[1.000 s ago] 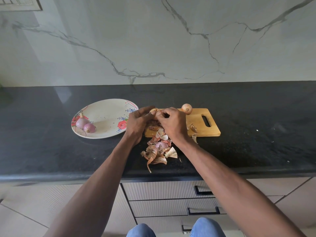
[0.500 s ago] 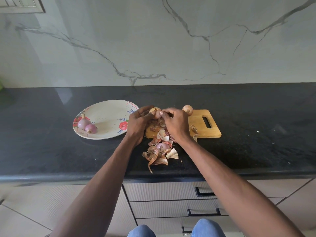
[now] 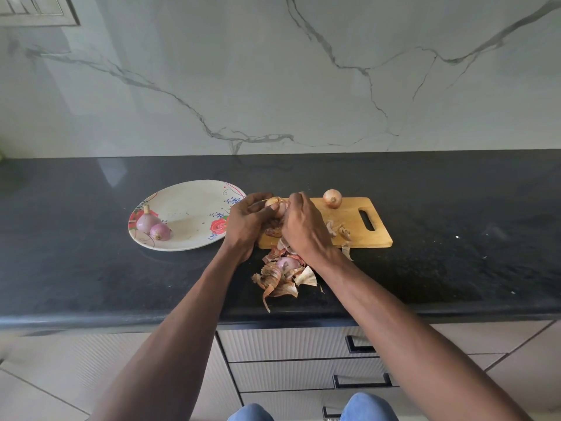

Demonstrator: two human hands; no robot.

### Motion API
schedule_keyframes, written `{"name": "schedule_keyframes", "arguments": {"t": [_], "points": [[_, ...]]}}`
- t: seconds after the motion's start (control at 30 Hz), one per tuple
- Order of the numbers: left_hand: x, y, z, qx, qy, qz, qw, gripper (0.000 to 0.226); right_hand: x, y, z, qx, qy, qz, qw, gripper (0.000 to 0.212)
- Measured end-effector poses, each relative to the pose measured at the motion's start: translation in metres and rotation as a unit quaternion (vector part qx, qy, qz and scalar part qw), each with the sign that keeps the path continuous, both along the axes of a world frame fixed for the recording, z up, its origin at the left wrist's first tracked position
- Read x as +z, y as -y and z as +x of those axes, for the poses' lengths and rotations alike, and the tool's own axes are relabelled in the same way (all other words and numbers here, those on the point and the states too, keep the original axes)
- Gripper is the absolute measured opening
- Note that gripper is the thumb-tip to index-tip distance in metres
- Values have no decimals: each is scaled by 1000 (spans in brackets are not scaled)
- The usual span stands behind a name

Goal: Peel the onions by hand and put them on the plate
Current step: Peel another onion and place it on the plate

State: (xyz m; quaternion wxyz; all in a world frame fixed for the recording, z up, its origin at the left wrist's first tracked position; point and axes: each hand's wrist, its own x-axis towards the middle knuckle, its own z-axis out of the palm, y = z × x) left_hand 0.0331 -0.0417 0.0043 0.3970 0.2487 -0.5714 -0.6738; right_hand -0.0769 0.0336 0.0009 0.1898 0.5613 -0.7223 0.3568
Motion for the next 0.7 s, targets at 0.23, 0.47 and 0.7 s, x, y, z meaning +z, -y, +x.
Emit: {"name": "schedule_keyframes", "arguments": {"t": [0.23,0.47,0.7], "points": [[1,0,2,-10,-13,10,1000,28,0,-1,0,9,8,-40,999,8],[1,3,0,-32,-36,49,998,23,-3,4,-4,-8,89,-68,994,5],[2,5,0,-39,-60,83,994,21,4,0,-10,52,212,-88,972,14]]}}
